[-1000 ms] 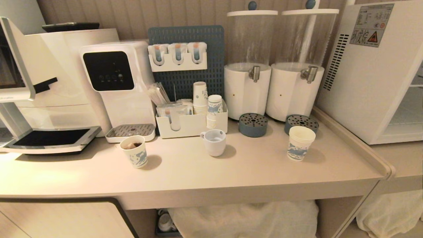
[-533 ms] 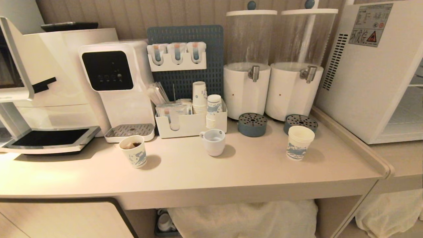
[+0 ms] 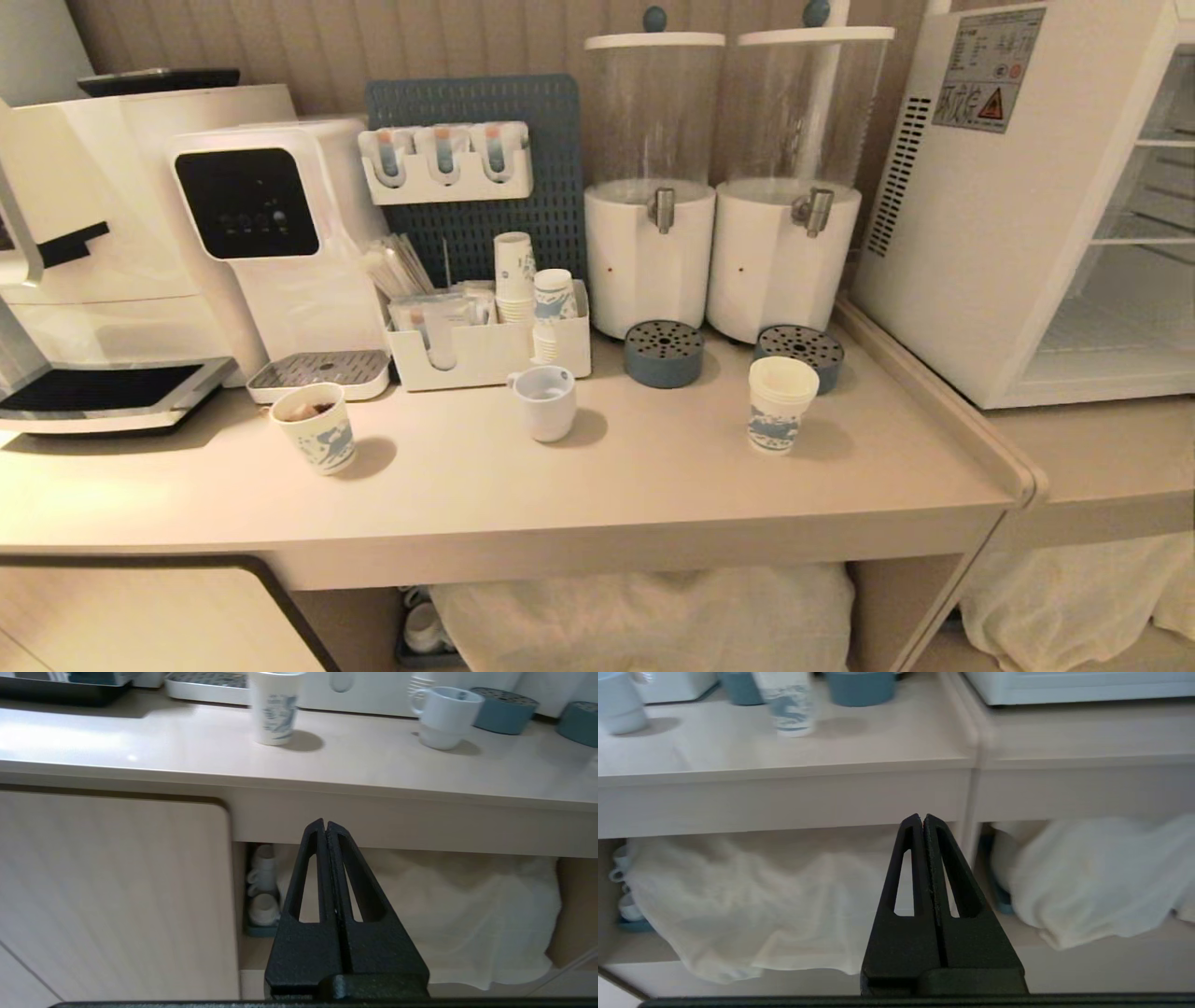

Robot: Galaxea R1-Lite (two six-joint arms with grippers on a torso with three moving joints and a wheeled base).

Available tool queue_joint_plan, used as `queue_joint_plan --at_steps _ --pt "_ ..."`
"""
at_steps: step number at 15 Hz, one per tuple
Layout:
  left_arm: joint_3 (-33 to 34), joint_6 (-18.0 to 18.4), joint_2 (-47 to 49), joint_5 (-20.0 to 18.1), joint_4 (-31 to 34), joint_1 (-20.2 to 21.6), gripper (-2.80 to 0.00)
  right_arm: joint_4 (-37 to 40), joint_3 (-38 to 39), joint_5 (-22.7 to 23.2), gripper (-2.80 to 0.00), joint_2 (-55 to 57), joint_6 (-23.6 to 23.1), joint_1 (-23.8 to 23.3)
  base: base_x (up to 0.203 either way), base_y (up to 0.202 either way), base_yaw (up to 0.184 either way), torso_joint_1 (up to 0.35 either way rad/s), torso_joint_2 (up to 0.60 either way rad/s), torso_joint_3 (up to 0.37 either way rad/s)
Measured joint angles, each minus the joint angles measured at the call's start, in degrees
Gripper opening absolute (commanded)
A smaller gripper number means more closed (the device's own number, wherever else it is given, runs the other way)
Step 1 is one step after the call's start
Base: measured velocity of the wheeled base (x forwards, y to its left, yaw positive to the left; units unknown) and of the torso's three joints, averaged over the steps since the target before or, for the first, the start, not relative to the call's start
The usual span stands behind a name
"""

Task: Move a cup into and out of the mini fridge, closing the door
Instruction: Close the freezer door

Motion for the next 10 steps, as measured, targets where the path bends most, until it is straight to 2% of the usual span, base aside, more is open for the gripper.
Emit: queue_joint_plan --at_steps 10 --pt "0.00 -0.19 0.00 0.04 0.00 -0.02 -2.80 -0.03 0.02 0.03 -2.80 -0.05 0.02 0.02 0.000 -0.194 0.000 0.003 0.00 0.002"
